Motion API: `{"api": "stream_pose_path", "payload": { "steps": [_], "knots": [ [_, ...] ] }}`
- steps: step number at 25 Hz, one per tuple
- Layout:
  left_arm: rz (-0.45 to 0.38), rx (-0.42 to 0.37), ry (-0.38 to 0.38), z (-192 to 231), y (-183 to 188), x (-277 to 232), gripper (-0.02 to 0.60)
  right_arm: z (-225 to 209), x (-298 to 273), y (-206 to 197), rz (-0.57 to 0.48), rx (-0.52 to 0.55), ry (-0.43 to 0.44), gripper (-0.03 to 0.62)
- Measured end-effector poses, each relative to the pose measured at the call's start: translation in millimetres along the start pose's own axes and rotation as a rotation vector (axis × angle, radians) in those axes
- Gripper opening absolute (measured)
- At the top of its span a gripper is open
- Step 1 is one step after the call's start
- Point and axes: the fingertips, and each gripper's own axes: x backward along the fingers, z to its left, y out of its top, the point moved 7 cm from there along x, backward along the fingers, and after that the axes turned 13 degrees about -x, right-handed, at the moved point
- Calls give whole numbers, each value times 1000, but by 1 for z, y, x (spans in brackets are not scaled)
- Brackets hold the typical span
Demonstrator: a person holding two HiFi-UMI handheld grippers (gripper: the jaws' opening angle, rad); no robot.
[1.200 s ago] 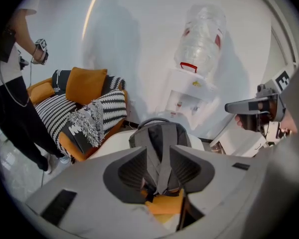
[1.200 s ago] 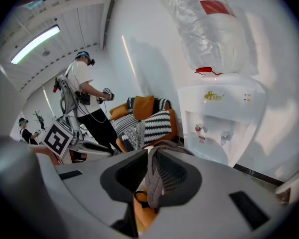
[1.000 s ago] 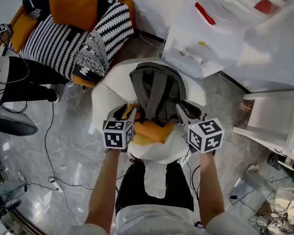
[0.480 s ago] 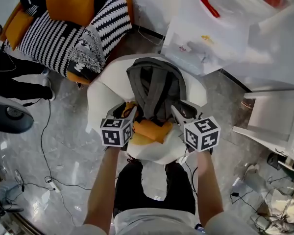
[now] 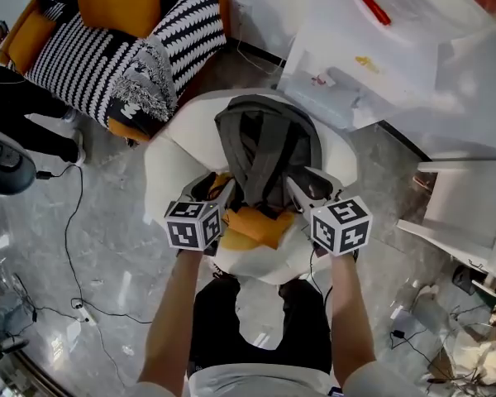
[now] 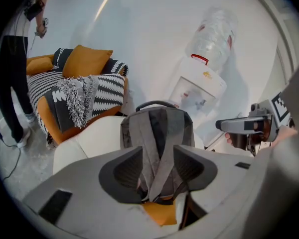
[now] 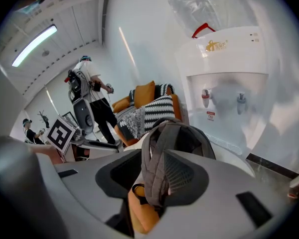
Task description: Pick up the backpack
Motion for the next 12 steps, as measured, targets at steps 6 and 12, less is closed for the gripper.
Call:
{"api": "stream_pose_path", "payload": {
  "steps": [6, 12],
  "knots": [
    [-40, 83, -51, 9, -9, -17, 216, -9, -22, -15, 4, -8, 27, 152],
    [-52, 81, -108, 17, -20, -39, 227, -14, -43, -26, 6, -7, 87, 187]
  ]
}}
